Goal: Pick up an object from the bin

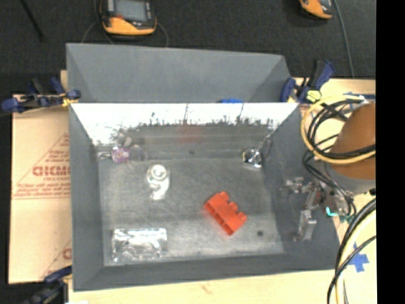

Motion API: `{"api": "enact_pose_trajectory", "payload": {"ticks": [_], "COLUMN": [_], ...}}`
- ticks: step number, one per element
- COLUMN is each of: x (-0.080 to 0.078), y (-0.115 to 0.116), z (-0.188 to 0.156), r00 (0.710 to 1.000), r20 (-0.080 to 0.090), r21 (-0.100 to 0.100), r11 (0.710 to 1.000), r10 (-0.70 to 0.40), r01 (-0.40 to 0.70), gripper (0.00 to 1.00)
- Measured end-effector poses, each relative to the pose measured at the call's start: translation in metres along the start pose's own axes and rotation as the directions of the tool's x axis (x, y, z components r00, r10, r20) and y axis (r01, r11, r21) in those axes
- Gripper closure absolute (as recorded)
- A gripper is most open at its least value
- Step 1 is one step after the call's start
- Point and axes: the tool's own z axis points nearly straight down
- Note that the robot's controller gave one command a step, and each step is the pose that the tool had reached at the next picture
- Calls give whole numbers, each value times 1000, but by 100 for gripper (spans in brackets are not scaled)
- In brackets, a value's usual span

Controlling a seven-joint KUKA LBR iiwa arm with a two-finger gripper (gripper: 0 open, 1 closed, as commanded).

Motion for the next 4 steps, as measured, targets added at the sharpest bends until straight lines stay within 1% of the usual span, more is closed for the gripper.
{"api": "enact_pose_trajectory", "payload": {"ticks": [1,2,3,4], "x": [0,-55,-80,-51], "y": [83,149,148,180], "z": [43,76,75,75], "r00": [986,983,912,923], "r20": [4,15,11,12], "r21": [-3,1,6,3], "r11": [986,983,912,923], "r10": [-167,-184,-410,-385], "r01": [167,184,410,385], "gripper": [0,0,0,0]}}
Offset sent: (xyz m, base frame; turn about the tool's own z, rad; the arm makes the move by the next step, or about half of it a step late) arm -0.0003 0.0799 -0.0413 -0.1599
